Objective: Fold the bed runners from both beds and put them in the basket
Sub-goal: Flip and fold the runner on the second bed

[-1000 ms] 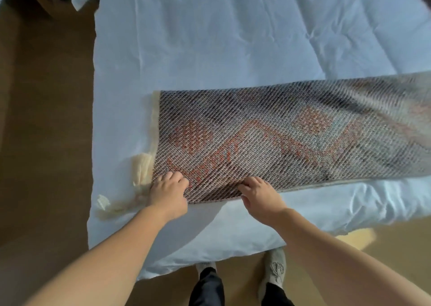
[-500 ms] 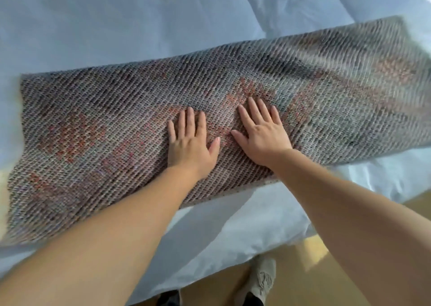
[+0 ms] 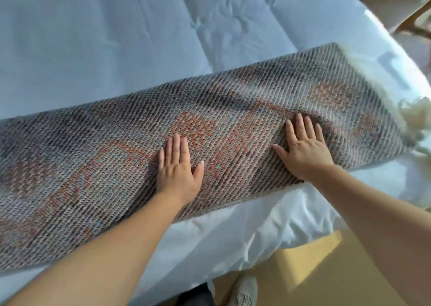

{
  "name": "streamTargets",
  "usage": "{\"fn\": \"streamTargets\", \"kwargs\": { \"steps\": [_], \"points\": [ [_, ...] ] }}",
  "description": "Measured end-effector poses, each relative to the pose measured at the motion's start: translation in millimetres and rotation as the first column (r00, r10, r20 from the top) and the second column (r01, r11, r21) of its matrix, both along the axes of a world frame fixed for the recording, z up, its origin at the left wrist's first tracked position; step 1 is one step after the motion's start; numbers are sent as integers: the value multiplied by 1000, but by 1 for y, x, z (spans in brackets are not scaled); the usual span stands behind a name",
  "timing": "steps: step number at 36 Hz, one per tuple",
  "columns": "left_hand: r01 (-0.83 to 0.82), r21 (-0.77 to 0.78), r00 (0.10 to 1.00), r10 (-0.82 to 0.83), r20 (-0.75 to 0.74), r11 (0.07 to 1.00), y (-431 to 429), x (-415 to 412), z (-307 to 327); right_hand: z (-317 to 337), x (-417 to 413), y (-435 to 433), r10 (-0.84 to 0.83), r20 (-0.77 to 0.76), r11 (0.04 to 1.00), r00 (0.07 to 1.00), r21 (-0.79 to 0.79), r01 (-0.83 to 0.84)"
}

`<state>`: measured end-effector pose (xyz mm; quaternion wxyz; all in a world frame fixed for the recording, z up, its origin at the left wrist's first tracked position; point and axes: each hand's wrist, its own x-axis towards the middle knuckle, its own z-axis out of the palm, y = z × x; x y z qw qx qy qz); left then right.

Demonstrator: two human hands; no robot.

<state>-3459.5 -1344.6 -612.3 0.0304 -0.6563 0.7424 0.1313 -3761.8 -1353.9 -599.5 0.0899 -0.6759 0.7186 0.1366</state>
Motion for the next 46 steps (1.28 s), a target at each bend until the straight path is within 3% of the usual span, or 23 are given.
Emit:
{"fn": "streamTargets", "kwargs": {
  "steps": [6, 12, 26, 28, 30, 33, 46],
  "points": [
    [-40, -86, 997, 45, 66, 996, -121, -6, 13, 8, 54, -75, 180, 123, 983, 976, -70, -173],
    [-38, -36, 996, 41, 73, 999, -173, -36, -3, -5, 82, -149, 296, 163, 954, 941, -90, -285],
    [141, 67, 989, -138, -53, 988, -140, -229, -21, -24, -116, -201, 202, 8, 979, 979, -34, -202],
    [163, 2, 986, -163, -40, 987, -131, -265, -25, -25, -145, -209, 222, 13, 974, 975, -38, -222],
    [127, -65, 988, -132, -79, 990, -115, -301, -26, -26, -170, -217, 260, 18, 965, 965, -50, -259],
    [50, 43, 984, -42, -176, 998, -86, -364, -19, -30, -204, -222, 306, 46, 951, 951, -56, -303],
    [-209, 187, 947, 246, -205, 960, -32, -534, -15, -19, -267, -234, 459, 267, 886, 847, -60, -461]
  ]
}}
